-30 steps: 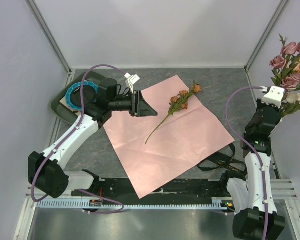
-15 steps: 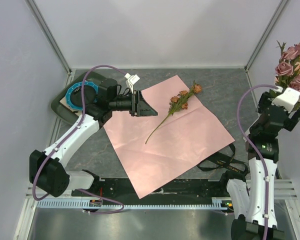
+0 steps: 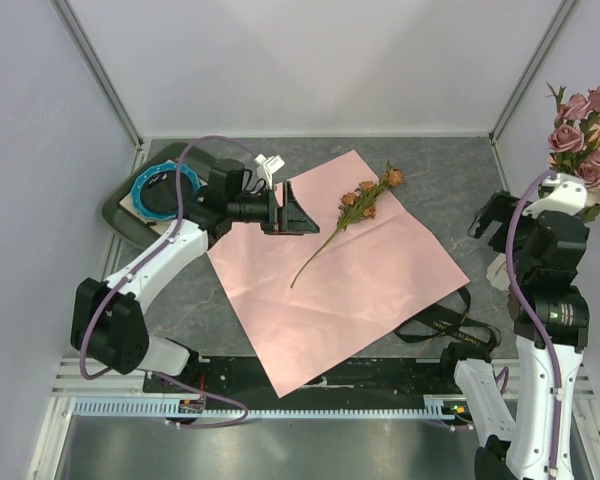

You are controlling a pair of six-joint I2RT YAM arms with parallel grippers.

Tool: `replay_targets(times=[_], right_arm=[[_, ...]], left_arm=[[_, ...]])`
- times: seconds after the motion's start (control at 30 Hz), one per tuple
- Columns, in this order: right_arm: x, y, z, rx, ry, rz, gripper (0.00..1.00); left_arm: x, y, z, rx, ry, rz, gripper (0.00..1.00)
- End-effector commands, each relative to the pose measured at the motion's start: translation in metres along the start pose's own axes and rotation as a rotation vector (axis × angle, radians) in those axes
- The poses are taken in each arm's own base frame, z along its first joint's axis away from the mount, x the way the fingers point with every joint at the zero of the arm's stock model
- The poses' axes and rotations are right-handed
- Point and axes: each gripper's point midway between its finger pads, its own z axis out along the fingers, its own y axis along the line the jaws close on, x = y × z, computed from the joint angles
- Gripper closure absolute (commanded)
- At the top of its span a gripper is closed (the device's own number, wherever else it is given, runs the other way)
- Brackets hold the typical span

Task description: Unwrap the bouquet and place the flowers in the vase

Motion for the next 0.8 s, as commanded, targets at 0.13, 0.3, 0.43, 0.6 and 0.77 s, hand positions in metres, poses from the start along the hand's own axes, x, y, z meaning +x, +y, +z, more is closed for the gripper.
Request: replay_targets(times=[0.13,0.3,0.43,0.6,0.77], right_arm=[[0.094,0.079,-0.023,-0.441,0.331,0.138,0.02],[0.126,0.098,-0.013,-0.492,0.468,0.167,0.02],[0.153,0.118,-0.006,-0.503,0.599,0.199,0.02],[0.181,0.128,0.004,-0.543,0.644,0.175,0.02],[0.198,0.128,0.002,-0.577,0.704,0.11,0.02]], left_arm=[[-0.004,0.064,0.013,-0.211,0.033,0.018,0.01],[0.015,0.109,0.029,-0.347,0.14,-0.039,0.19],[0.009,0.129,0.049,-0.526,0.196,0.056,0.28],[-0.004,0.148,0.083,-0.687,0.273,0.223,0.4],[-0.002,0.195,0.103,-0.796,0.413,0.281,0.58]])
